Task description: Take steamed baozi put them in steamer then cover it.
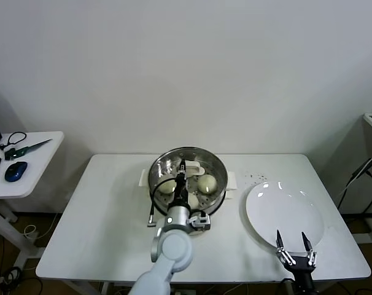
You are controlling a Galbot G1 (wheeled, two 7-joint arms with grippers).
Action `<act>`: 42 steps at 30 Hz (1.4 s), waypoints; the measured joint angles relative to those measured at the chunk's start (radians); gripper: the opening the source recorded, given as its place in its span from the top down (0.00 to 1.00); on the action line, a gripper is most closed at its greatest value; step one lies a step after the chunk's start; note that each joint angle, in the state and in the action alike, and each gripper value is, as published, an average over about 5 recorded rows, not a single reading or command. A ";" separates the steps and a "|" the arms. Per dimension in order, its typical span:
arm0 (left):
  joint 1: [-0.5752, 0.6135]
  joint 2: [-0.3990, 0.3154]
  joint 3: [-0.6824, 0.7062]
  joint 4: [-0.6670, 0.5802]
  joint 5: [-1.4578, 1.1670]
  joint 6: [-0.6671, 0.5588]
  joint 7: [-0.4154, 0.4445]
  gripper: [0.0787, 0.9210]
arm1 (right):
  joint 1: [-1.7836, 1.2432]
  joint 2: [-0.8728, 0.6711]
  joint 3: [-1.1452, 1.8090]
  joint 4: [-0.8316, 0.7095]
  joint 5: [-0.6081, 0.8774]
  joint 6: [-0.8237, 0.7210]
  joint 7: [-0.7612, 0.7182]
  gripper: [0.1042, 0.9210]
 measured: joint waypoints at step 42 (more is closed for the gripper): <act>0.202 0.193 -0.189 -0.350 -0.753 -0.096 -0.134 0.12 | 0.011 -0.020 -0.043 0.036 -0.017 -0.034 0.061 0.12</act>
